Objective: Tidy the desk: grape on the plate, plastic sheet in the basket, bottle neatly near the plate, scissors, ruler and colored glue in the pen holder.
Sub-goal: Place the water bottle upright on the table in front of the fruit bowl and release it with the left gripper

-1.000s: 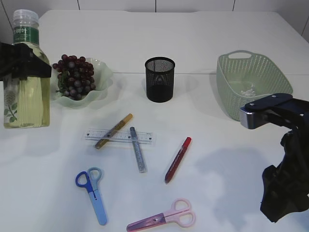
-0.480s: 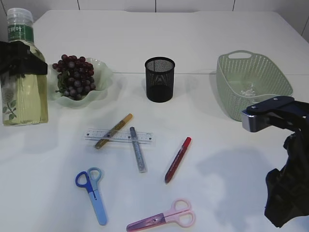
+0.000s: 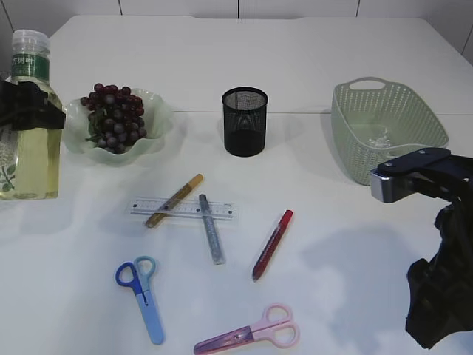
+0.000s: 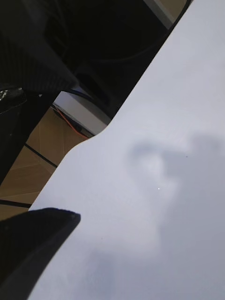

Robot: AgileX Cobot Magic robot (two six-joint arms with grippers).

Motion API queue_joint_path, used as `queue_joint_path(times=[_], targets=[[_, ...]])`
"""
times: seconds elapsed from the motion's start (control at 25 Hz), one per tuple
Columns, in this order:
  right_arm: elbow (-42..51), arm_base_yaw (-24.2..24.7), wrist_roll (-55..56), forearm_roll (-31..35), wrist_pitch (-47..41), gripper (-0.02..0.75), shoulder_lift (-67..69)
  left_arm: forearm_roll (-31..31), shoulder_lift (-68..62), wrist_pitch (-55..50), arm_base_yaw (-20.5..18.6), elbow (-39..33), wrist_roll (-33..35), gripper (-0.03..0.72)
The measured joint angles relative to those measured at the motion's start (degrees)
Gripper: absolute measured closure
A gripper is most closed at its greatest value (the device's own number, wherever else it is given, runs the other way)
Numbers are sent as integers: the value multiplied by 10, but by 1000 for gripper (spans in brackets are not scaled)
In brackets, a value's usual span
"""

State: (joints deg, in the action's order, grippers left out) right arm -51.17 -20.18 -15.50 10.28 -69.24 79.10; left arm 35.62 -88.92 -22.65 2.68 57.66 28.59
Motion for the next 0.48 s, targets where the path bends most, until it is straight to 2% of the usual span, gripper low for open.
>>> queue_joint_path(times=[0.24, 0.48], targets=[[0, 0, 0, 0, 4, 143, 0, -37, 0, 68, 0, -5, 0, 241], [0, 0, 0, -3, 9, 143, 0, -57, 0, 196, 0, -49, 0, 241]])
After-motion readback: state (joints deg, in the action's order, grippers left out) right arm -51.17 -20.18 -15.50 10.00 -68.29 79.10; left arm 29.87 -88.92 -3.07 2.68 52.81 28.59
